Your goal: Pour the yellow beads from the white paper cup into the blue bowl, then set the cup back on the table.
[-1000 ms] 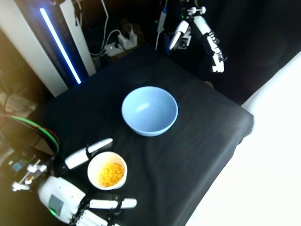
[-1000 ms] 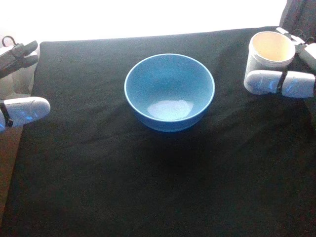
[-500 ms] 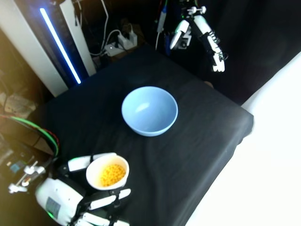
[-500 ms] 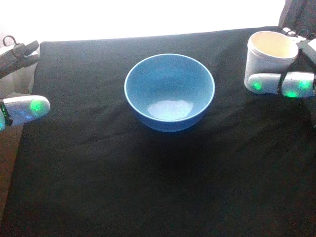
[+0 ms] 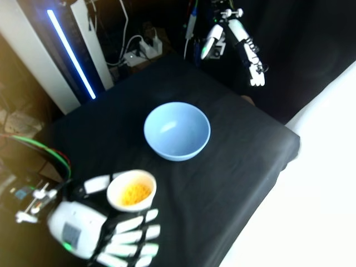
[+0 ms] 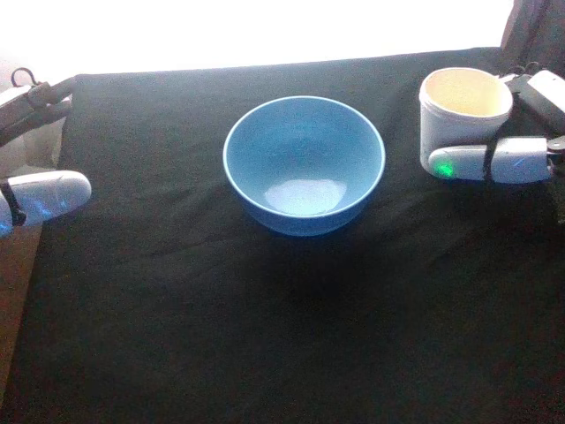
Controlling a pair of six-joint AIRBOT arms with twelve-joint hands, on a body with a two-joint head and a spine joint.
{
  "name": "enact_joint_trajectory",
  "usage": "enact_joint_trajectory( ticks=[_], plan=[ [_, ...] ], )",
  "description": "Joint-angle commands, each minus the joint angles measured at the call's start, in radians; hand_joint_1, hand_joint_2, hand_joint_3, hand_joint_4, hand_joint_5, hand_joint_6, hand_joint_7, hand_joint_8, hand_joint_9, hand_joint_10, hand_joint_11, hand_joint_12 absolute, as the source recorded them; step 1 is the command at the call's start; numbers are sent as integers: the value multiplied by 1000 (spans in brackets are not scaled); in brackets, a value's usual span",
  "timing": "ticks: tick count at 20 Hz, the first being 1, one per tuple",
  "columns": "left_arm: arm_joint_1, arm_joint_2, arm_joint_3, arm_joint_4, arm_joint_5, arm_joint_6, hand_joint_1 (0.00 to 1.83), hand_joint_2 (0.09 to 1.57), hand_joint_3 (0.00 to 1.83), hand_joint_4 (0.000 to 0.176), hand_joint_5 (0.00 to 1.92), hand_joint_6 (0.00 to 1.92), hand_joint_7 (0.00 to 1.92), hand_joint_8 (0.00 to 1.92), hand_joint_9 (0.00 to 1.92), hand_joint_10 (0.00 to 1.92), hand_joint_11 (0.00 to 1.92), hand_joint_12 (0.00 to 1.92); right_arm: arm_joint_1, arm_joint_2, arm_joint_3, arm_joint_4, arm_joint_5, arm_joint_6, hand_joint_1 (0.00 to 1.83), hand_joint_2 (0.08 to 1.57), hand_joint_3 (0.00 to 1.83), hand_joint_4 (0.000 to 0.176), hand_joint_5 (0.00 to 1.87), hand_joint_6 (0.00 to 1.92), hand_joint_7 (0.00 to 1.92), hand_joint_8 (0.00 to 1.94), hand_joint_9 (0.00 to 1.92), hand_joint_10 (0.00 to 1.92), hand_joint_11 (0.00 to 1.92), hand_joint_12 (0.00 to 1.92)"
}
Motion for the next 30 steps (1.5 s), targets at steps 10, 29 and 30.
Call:
enact_joint_trajectory(
  ticks=[10, 29, 30],
  plan=[
    [4, -8, 8, -19, -113, -8, 462, 895, 0, 0, 131, 1, 283, 2, 187, 2, 0, 311, 105, 92, -34, -165, 107, 6, 1237, 1098, 0, 0, 1073, 947, 977, 871, 947, 9, 336, 1117],
    [4, -6, 9, -8, -97, -8, 498, 897, 0, 4, 144, 0, 301, 0, 230, 1, 0, 444, 430, 159, -90, -683, -144, -22, 1242, 1049, 0, 39, 1145, 683, 1130, 772, 1183, 21, 309, 1560],
    [4, -7, 10, -7, -96, -8, 501, 896, 0, 6, 143, 0, 302, 1, 233, 2, 0, 441, 440, 159, -92, -703, -153, -22, 1243, 1049, 0, 33, 1126, 706, 1145, 762, 1221, 44, 334, 1630]
  ],
)
